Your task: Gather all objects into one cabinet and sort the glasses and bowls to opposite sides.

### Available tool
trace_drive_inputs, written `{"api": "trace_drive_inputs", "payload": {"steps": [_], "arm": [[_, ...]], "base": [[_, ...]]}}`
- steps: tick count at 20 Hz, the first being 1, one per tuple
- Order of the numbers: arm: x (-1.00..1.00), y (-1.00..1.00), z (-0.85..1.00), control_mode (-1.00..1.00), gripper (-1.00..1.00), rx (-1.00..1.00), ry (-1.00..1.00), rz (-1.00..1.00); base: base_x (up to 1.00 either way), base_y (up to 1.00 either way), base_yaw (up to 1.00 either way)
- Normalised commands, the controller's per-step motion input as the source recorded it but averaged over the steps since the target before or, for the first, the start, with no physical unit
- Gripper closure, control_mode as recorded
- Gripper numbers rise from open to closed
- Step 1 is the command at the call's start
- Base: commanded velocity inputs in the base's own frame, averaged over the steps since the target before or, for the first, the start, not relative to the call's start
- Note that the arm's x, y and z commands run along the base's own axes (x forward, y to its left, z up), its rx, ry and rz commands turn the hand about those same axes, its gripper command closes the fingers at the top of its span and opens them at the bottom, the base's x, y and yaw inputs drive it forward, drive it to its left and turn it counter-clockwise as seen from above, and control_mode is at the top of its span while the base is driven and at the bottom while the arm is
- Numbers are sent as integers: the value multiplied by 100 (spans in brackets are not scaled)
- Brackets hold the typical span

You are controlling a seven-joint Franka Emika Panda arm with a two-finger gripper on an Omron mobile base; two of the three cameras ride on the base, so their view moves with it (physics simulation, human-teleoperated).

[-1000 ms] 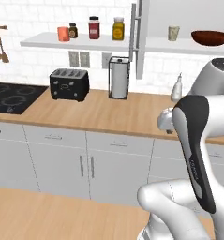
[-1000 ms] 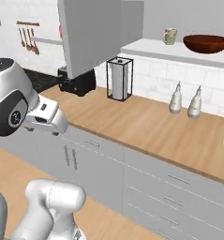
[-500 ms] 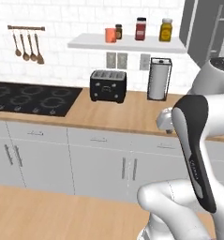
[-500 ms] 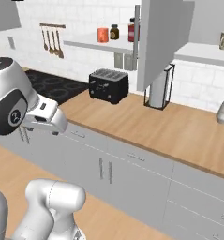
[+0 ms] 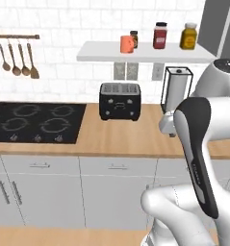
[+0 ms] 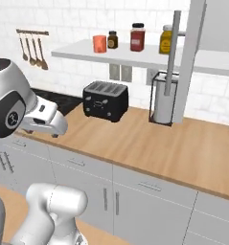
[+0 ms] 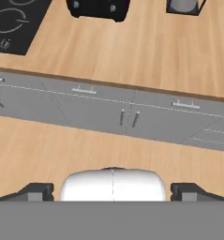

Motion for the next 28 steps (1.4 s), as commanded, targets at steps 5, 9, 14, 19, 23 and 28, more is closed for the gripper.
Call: {"api": "trace_drive_inputs", "payload": {"steps": [5, 9, 14, 19, 23, 28], "arm": [[0, 0, 0, 100, -100, 0, 0, 0], [0, 0, 0, 100, -100, 0, 0, 0], [0, 0, 0, 100, -100, 0, 0, 0], [0, 0, 0, 100, -100, 0, 0, 0], [0, 0, 0, 100, -100, 0, 0, 0], [0, 0, 0, 100, -100, 0, 0, 0]], "base": [[68, 11, -29], [19, 1, -34], [0, 35, -26], [12, 62, -14], [40, 12, -5], [49, 0, 0]]}}
